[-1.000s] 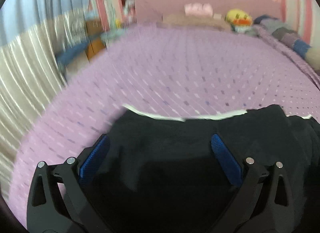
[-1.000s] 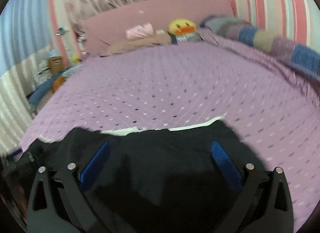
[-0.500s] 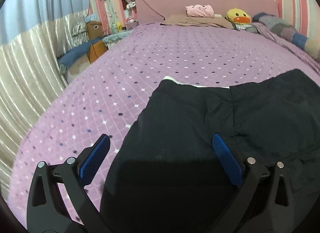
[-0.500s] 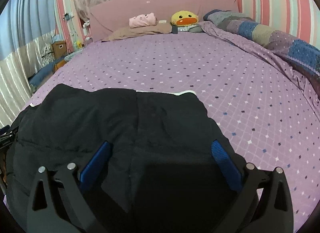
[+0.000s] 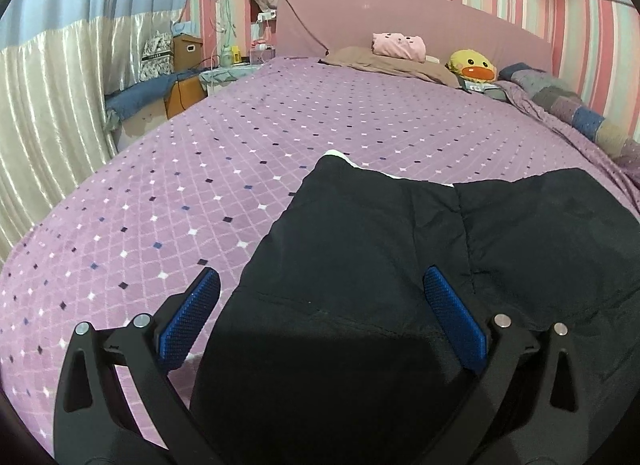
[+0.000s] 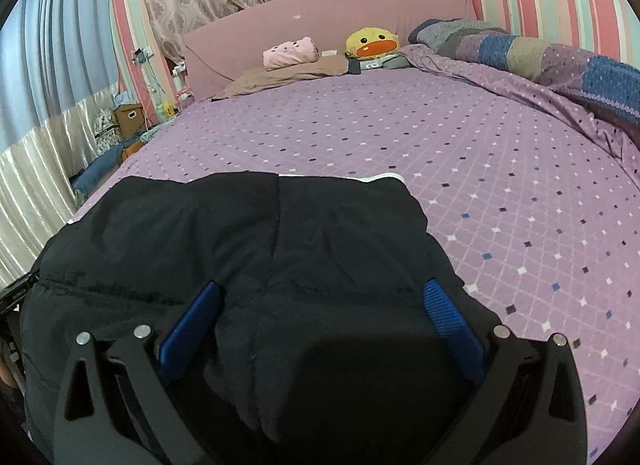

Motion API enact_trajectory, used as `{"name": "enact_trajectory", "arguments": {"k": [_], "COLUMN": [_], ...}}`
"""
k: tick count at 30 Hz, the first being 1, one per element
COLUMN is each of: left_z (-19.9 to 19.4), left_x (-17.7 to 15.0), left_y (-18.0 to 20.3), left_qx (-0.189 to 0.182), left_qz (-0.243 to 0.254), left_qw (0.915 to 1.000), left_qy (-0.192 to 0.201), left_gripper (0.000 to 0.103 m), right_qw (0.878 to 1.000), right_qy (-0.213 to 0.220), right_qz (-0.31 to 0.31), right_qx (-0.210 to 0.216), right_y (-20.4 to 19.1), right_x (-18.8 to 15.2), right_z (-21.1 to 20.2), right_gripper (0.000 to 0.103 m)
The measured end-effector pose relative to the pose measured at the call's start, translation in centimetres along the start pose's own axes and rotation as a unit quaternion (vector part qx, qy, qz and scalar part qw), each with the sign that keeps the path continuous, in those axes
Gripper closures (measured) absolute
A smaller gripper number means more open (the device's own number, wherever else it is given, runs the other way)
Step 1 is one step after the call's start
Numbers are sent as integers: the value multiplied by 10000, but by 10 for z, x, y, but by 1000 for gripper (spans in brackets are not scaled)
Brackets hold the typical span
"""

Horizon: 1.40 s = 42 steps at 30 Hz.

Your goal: Fold large clothes

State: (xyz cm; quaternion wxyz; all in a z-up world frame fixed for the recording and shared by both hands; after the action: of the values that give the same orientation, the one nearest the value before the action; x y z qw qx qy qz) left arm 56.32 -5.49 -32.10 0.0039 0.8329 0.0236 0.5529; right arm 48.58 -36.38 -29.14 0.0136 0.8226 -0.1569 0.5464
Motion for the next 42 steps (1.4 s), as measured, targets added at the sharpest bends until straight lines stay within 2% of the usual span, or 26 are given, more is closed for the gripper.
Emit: {"name": "enact_trajectory", "arguments": {"k": [14, 31, 35, 38, 40, 42], "left_z": [-10, -6, -6, -8, -11, -16], "left_x": [-3, -1, -2, 0, 4, 9], "left_y": [-3, -5, -5, 4, 15, 22], "left_qx": [87, 27, 63, 391, 716, 963], "left_qz": [-102, -188, -198, 176, 655, 1014], "left_qw": [9995, 9995, 9995, 9989, 9951, 9901], "left_qy": [278, 235, 230, 182, 182, 158], "left_gripper": [3, 3, 3, 3, 3, 3], "right_qw": [9997, 9982, 9987, 9994, 9982, 9966], "right_qy": [181, 337, 407, 265, 43, -72], "right_qz": [139, 390, 287, -31, -327, -572], "right_qx": [102, 314, 145, -234, -506, -583], "right_y": [3, 11, 8, 0, -7, -9], "right_x": [-1, 1, 2, 3, 8, 17], "right_z": [-3, -4, -6, -6, -11, -29], "right_gripper": [1, 1, 2, 2, 2, 2]}}
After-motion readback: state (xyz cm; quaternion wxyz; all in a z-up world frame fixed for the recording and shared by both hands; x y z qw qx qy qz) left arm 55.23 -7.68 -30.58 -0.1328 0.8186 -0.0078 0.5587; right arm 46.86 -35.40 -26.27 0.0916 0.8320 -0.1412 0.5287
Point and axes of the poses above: each gripper's, at about its wrist camera, not at the fingertips, and z roughly the way its jaws point, y to its right, x to its top, the point moved 5 cm from there along z, roughly the way its jaws point, and after that the axes turned 14 degrees about y, right-handed, at the moved point
